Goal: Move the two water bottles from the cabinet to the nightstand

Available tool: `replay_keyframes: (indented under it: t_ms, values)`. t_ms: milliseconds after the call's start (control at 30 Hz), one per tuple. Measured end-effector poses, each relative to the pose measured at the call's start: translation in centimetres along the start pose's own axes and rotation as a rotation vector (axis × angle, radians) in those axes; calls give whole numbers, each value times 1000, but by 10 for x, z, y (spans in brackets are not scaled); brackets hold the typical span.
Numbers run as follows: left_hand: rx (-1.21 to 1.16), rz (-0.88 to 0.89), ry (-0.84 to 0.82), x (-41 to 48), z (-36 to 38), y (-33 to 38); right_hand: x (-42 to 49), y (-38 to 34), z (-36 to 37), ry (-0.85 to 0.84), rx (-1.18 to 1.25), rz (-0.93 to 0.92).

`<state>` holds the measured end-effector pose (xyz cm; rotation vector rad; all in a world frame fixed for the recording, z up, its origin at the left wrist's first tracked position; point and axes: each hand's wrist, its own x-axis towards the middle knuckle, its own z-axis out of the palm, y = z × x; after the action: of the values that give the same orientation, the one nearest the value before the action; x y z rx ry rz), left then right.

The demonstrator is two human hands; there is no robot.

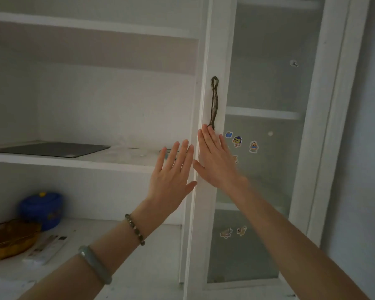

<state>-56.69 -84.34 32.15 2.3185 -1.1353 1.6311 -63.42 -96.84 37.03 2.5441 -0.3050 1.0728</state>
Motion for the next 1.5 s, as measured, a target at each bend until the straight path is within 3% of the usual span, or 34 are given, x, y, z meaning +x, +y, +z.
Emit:
replay_keyframes:
  t_ms: [900,1200,1500]
  values:
    - [-74,-39,-11,21,83,-19,37,29,48,-51,-124,-52]
    - [-62,-45,-73,-4,47,-22,32,12,32,-123,-160,27]
    - [-44,-24,-110,-29,-10,-23,-16,3,-9,-180,-24,30]
